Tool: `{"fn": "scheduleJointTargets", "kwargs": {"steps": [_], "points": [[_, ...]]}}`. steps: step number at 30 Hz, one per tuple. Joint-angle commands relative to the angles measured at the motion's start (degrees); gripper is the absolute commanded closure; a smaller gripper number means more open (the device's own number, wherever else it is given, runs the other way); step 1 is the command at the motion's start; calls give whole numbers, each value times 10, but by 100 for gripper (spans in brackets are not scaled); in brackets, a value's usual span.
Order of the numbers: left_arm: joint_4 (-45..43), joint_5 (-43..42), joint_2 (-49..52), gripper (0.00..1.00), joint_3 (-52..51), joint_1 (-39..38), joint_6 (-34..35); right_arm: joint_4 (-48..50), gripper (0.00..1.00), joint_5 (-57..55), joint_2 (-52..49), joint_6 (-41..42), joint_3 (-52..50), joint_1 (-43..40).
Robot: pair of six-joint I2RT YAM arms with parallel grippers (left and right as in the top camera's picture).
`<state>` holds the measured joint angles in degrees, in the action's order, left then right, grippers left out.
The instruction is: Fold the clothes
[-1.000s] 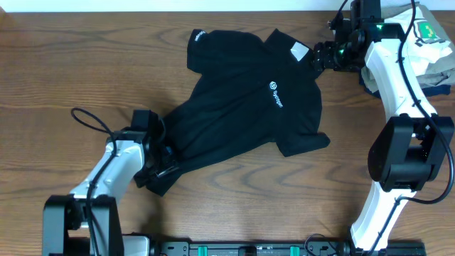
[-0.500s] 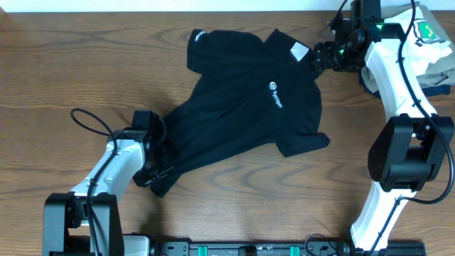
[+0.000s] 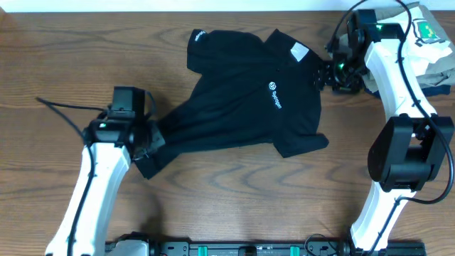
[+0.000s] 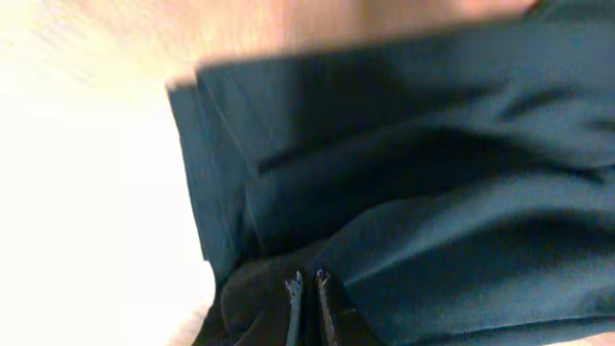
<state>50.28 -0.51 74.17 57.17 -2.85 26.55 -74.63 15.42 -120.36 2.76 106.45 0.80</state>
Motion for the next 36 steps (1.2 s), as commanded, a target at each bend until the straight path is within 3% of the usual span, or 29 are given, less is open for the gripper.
{"fn": "scheduleJointTargets", "kwargs": {"steps": [1,7,13,22,30,33,36], "points": [[-11,63,-21,94,14,-1,-13,-32,30,9,16,-9,0,17],[-46,108,-23,94,14,-1,-14,-52,33,6,16,-19,-31,41],[-93,111,-22,94,14,-1,-14,-2,42,5,16,-18,-116,81],[-102,122,-22,94,14,-1,-28,108,44,-39,16,47,-226,127],[-102,122,-22,94,14,-1,-28,122,49,-139,16,103,-261,144],[-102,122,-22,94,14,-1,-28,123,62,-139,16,105,-275,146],[-102,122,-22,94,14,-1,-29,121,97,-135,16,118,-292,154]]}}
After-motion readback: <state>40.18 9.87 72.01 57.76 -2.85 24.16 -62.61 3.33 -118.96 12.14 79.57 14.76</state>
